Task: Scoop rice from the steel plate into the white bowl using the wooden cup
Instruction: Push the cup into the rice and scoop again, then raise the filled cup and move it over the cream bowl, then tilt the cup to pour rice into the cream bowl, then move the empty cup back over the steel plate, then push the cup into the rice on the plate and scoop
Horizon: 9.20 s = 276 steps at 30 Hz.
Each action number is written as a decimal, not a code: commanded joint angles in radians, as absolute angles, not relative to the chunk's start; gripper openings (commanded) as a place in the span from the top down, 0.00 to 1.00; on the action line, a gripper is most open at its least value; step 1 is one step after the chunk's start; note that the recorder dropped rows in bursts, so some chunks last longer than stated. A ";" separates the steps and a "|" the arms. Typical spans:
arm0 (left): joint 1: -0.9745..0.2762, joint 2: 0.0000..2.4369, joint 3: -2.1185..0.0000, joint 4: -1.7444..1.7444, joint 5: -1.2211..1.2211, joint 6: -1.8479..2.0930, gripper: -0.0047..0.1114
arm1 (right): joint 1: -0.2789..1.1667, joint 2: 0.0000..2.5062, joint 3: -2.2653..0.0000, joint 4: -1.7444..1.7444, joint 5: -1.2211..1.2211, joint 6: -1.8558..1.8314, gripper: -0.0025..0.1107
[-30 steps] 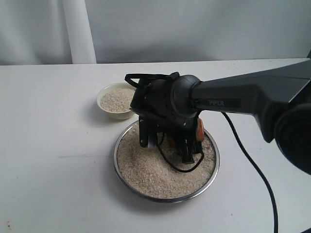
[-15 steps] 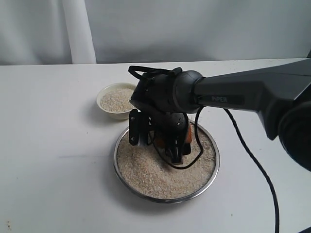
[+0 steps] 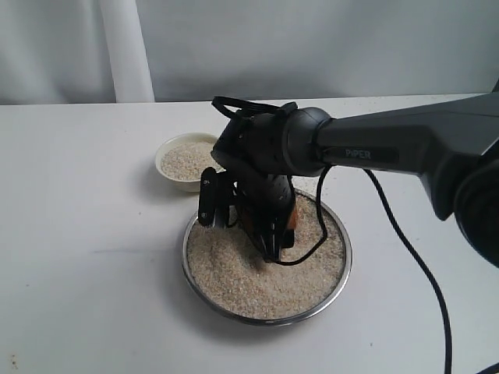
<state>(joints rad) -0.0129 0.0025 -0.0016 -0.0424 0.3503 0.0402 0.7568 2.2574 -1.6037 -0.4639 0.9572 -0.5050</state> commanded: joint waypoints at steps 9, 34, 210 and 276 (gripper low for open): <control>-0.016 0.000 0.000 -0.042 0.345 0.036 0.96 | 0.718 2.256 -1.517 -0.309 0.792 -0.493 0.98; -0.016 0.000 0.000 -0.042 0.345 0.036 0.96 | 0.547 2.110 -1.082 -0.209 0.139 -0.489 0.98; -0.016 0.000 0.000 -0.042 0.345 0.036 0.96 | 0.834 2.267 -2.154 -0.564 1.040 -0.561 0.98; -0.016 0.000 0.000 -0.042 0.345 0.036 0.96 | 0.818 2.136 -1.433 -0.445 1.139 -0.590 0.98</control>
